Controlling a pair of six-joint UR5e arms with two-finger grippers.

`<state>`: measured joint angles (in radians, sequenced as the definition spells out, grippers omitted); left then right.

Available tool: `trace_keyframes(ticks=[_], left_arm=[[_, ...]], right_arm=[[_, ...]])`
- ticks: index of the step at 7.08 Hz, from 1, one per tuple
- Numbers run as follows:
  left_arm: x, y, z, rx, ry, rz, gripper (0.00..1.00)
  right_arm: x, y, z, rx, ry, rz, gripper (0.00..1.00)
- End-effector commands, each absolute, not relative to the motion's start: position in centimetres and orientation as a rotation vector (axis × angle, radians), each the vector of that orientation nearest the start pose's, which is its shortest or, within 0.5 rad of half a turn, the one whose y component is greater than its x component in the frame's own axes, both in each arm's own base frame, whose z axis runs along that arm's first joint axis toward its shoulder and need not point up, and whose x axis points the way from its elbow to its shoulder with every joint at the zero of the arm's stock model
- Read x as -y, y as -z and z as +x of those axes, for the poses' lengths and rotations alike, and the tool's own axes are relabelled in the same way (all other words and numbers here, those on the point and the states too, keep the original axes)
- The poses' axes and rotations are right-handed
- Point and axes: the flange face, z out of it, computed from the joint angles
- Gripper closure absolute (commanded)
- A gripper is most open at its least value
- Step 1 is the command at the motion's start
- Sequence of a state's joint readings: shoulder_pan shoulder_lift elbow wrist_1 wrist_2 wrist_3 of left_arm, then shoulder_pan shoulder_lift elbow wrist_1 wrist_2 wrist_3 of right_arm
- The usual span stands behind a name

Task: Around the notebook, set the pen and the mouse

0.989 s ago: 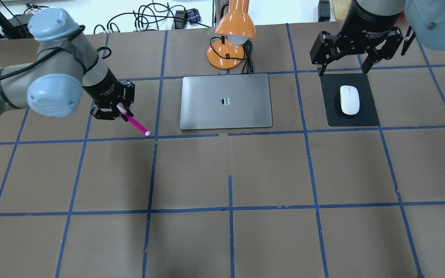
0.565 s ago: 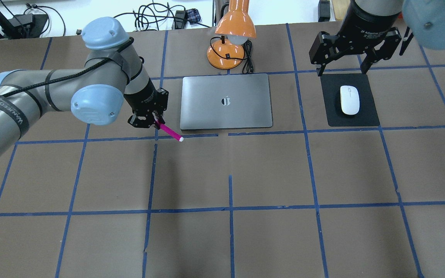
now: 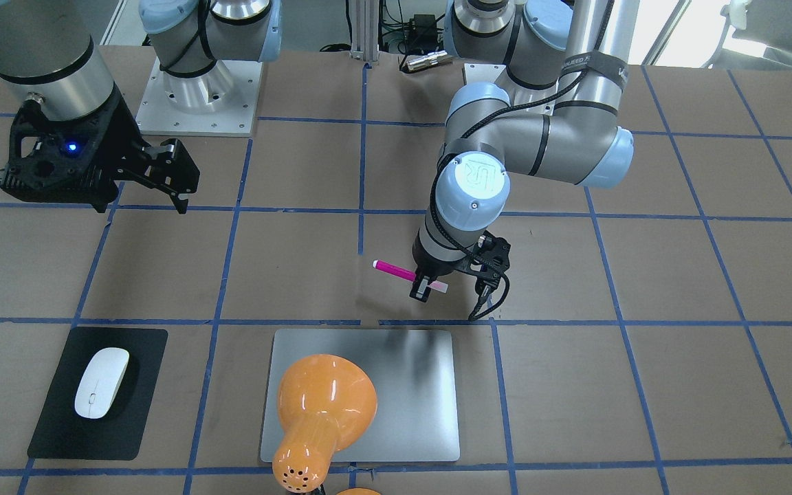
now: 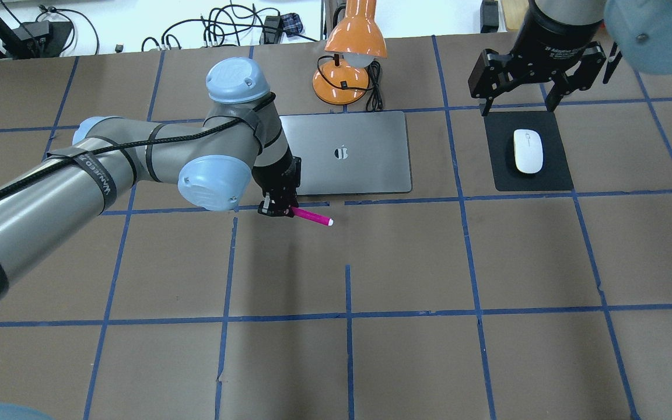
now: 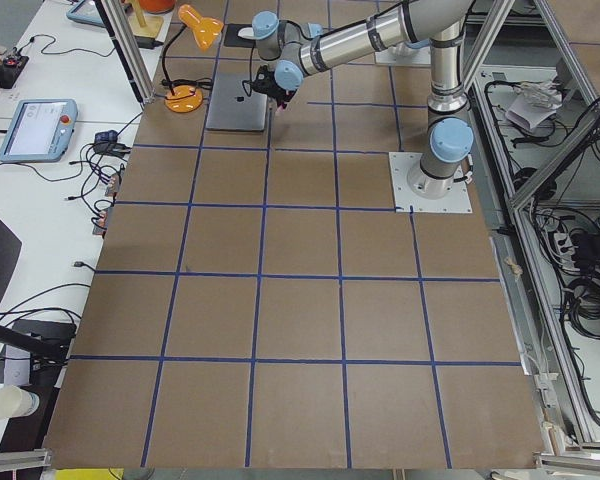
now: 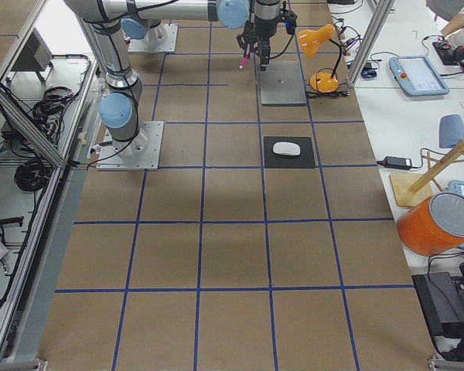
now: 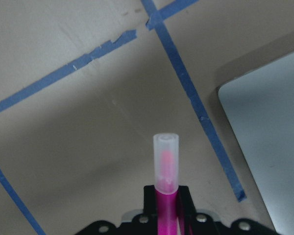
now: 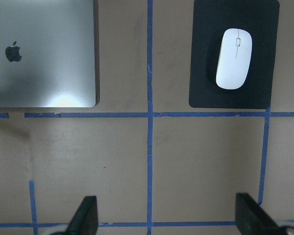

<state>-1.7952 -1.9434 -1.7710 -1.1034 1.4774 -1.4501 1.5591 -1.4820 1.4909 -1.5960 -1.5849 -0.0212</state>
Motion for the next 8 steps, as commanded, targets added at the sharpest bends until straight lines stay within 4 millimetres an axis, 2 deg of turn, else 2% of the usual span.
trace_keyframes(ticks=[1, 3, 4, 6, 8], left_arm=[[52.1, -21.9, -30.3, -2.493, -0.185, -1.897, 1.00], [51.5, -19.9, -32.6, -2.469, -0.175, -1.935, 1.00], [51.4, -19.1, -33.1, -2.466, -0.179, -1.930, 1.00], [51.1, -18.2, -33.6, -2.440, -0.184, -1.954, 1.00], [51.0, -18.2, -33.8, -2.442, -0.186, -1.958, 1.00]], right_arm=[[53.3, -48.5, 12.6, -3.154, 0.029, -0.012, 0.00], [53.3, -48.5, 12.5, -3.157, 0.031, -0.012, 0.00], [53.3, -48.5, 12.5, -3.157, 0.031, -0.012, 0.00], [53.3, -48.5, 12.5, -3.159, 0.033, -0.012, 0.00], [53.4, -48.6, 12.5, -3.160, 0.043, -0.014, 0.00]])
